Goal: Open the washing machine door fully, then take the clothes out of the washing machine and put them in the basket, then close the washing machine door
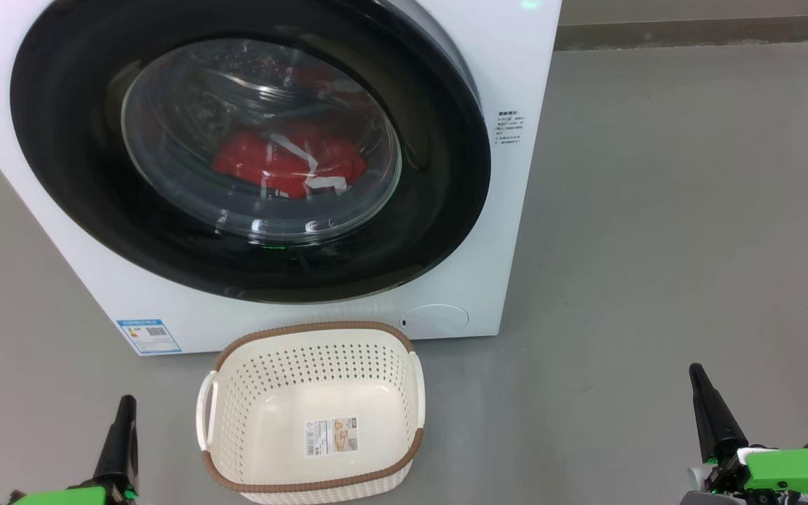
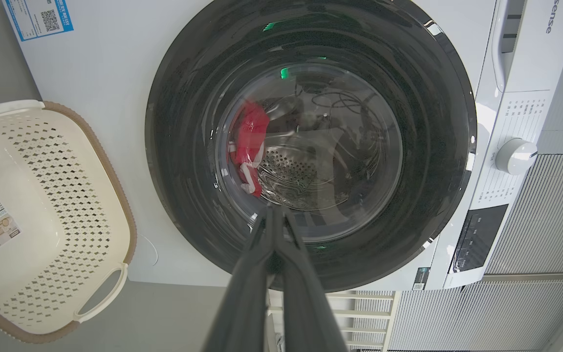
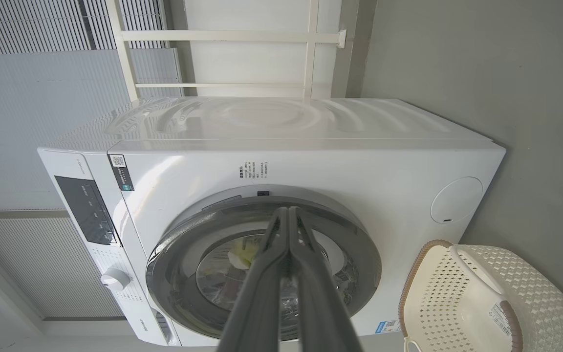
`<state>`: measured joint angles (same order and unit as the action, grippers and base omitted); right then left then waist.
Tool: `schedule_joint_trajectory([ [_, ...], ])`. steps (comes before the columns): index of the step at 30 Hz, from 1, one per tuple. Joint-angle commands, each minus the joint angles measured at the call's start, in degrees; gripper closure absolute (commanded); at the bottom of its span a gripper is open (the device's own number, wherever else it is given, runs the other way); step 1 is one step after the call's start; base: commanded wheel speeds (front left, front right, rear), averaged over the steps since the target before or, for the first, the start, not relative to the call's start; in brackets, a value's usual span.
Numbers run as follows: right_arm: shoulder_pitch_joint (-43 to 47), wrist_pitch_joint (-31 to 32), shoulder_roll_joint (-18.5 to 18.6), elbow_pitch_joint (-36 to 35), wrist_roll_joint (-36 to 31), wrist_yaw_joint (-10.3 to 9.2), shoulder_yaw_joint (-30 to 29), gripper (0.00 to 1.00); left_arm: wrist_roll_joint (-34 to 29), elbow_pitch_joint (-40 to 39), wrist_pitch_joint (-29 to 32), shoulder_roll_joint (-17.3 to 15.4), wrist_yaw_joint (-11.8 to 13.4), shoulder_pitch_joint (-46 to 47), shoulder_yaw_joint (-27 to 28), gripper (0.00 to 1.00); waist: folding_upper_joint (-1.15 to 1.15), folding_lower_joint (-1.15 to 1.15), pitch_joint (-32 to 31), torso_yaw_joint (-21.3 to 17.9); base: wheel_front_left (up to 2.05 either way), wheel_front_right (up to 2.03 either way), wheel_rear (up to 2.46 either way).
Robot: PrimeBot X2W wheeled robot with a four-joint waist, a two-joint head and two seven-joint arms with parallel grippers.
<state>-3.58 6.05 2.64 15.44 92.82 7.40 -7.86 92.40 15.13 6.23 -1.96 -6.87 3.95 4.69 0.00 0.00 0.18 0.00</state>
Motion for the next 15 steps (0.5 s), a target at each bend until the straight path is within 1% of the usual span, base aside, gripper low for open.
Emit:
schedule_joint_trajectory([
  [1, -2.6, 0.4, 0.2, -1.4, -0.6, 0.09, 1.3, 1.00, -0.2, -1.1, 0.2, -0.9, -0.6, 2.2, 1.8, 1.00, 0.00, 0.00, 0.0, 0.0, 0.00, 0.00, 0.00],
  [6, -2.6, 0.4, 0.2, -1.4, -0.6, 0.09, 1.3, 1.00, -0.2, -1.1, 0.2, -0.9, -0.6, 2.2, 1.8, 1.00, 0.00, 0.00, 0.0, 0.0, 0.00, 0.00, 0.00],
  [7, -2.6, 0.4, 0.2, -1.4, -0.6, 0.09, 1.3, 0.00, -0.2, -1.1, 0.2, -0.9, -0.6, 2.2, 1.8, 0.00, 0.00, 0.00, 0.0, 0.0, 0.00, 0.00, 0.00],
  [8, 0.1, 0.0, 0.0, 0.3, 0.0, 0.00, 0.0, 0.00, 0.0, 0.3, 0.0, 0.1, 0.0, -0.1, -0.1, 0.00, 0.00, 0.00, 0.0, 0.0, 0.00, 0.00, 0.00],
  [10, 0.5, -0.1, -0.2, 1.4, 0.1, 0.00, 0.0, 0.00, 0.0, 1.2, 0.0, 0.5, 0.1, -0.6, -0.2, 0.00, 0.00, 0.00, 0.0, 0.0, 0.00, 0.00, 0.00],
  [15, 0.2, -0.6, -0.2, 0.8, 0.2, 0.00, 0.5, 0.00, 0.0, 0.7, -0.6, 0.4, 0.1, -0.5, -0.3, 0.00, 0.00, 0.05, 0.0, 0.0, 0.00, 0.00, 0.00],
])
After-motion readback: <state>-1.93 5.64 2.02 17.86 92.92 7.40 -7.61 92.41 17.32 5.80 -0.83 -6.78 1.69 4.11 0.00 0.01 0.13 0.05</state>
